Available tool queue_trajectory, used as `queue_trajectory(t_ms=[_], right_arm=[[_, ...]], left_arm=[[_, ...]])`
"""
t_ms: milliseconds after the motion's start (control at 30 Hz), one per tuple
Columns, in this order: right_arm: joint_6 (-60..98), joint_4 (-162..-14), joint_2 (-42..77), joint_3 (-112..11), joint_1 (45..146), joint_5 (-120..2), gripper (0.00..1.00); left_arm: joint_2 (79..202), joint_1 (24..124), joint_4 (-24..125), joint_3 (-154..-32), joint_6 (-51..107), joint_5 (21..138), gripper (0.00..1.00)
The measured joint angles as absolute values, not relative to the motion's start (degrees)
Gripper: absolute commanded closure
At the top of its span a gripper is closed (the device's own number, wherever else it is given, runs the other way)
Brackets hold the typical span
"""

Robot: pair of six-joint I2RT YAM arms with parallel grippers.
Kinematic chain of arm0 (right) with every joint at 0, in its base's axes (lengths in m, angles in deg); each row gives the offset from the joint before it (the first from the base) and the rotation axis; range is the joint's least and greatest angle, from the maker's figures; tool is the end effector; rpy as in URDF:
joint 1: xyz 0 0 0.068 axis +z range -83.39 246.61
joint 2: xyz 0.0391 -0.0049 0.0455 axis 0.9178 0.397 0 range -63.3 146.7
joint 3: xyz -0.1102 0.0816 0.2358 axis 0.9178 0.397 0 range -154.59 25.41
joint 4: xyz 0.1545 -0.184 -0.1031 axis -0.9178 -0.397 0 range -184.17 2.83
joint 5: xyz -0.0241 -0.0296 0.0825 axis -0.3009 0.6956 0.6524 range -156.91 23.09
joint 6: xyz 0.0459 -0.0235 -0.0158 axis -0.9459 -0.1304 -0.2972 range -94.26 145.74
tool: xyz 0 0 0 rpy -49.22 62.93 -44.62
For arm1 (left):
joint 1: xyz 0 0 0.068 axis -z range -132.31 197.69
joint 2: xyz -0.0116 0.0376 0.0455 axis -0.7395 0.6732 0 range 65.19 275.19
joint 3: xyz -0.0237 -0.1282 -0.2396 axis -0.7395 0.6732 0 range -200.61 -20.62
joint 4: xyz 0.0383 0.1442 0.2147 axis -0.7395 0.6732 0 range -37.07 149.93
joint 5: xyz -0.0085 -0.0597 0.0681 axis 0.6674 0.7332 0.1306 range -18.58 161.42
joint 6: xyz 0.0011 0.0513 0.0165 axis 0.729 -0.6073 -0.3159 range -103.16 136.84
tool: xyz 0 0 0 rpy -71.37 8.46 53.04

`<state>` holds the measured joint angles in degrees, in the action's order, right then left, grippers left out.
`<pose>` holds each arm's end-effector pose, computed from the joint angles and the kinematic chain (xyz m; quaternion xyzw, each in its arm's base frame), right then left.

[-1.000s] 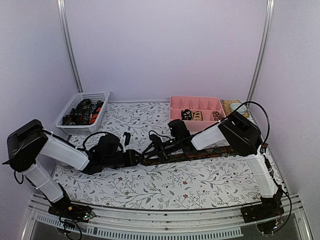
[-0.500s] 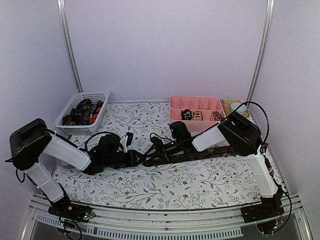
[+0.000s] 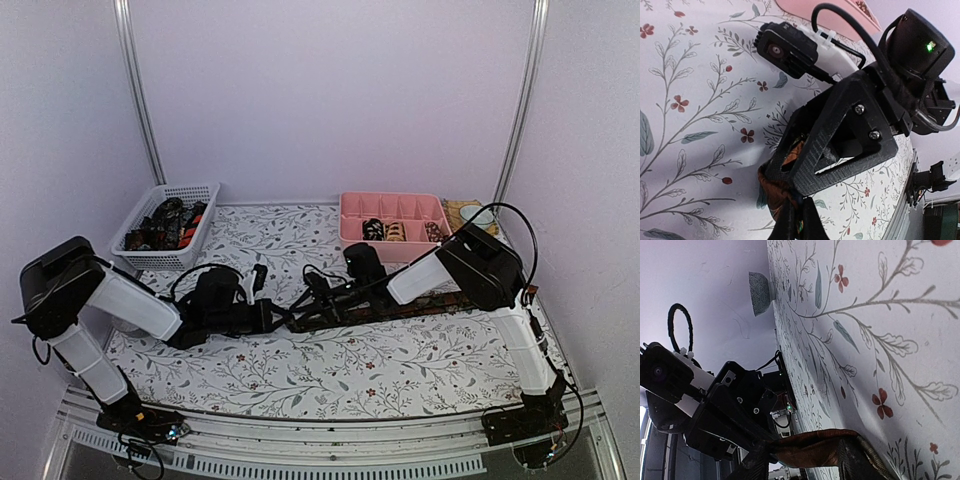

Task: Roll the ties
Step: Roll the tie at the center of the board.

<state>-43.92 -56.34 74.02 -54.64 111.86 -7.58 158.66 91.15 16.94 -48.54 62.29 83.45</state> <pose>0.3158 0.3622 0.0778 0.0986 -0.7771 -0.6121 0.1085 0.2030 -0.2026 0.1252 0.0378 0.8601 -0.4153 0.2938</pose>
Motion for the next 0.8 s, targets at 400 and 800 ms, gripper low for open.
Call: queue_trajectory(t_ms=[400,800], right_arm=[[-45.56,-54.39,74.02,-54.10,112.19,-6.44,0.53],[-46.18,-52.80,74.04,-53.75,112.30,-5.66,0.51]], left_arm=[[159.51,90.39,14.58,-48.54,62.79,87.43,0.73],[159.51,89.38,10.30,-46.59,64.69,89.31,0.73]])
